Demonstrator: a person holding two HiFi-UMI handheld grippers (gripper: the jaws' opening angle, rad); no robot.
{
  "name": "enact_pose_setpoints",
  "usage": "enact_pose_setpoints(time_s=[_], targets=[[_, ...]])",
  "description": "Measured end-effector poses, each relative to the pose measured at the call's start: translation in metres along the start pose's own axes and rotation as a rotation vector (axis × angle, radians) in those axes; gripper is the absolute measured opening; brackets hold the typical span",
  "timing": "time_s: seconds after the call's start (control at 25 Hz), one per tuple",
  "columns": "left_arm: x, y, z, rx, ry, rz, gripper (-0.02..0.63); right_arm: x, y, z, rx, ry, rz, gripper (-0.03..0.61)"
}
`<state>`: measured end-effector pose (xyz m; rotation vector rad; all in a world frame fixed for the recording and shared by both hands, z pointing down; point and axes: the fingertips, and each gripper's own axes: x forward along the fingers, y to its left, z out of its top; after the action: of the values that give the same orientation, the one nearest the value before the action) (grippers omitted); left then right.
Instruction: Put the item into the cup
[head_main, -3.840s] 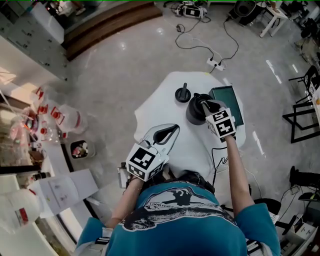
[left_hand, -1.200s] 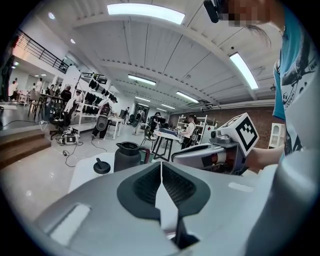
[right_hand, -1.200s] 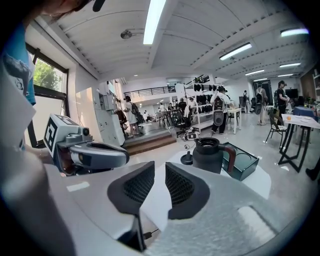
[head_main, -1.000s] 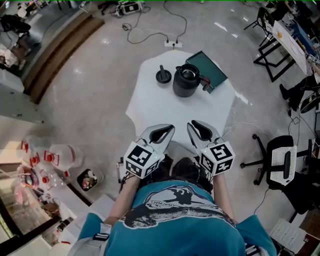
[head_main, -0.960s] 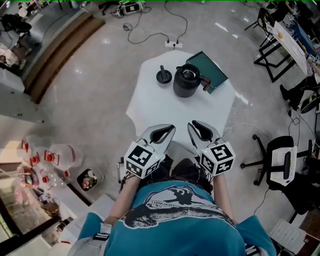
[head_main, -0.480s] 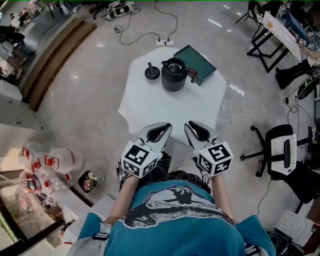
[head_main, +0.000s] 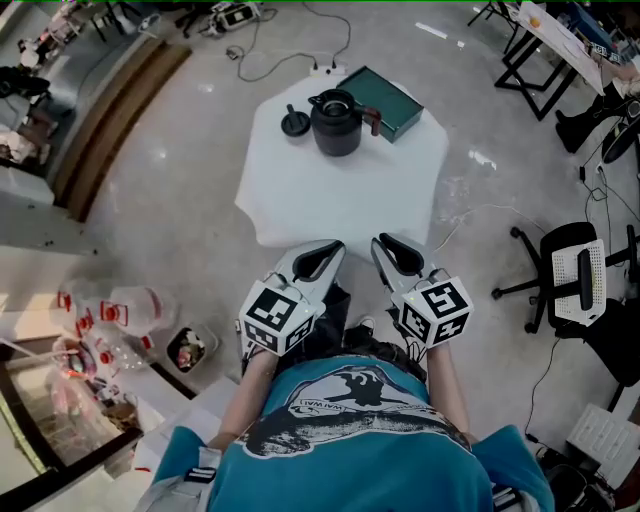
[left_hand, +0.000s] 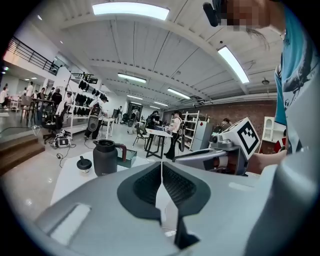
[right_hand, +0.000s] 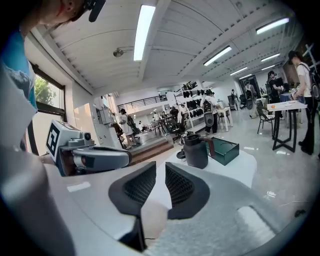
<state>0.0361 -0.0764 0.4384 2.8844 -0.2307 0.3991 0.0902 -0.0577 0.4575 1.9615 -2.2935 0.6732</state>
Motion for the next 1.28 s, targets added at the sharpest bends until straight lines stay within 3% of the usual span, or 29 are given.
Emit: enact_pose_setpoints(time_s=[0.8,1.28], targets=[[-0.051,-0.071,-0.037,-0.012,-0.027,0.097,0.015,-0.066,0.046,-0.045,0.013,-0.005,0.079,-0.002],[-0.053,-0.092,-0.036,0.015,-0.045,0.079,0.016,-0.085,0.057,-0.047,-0.044,-0.033,0.099,0.0]])
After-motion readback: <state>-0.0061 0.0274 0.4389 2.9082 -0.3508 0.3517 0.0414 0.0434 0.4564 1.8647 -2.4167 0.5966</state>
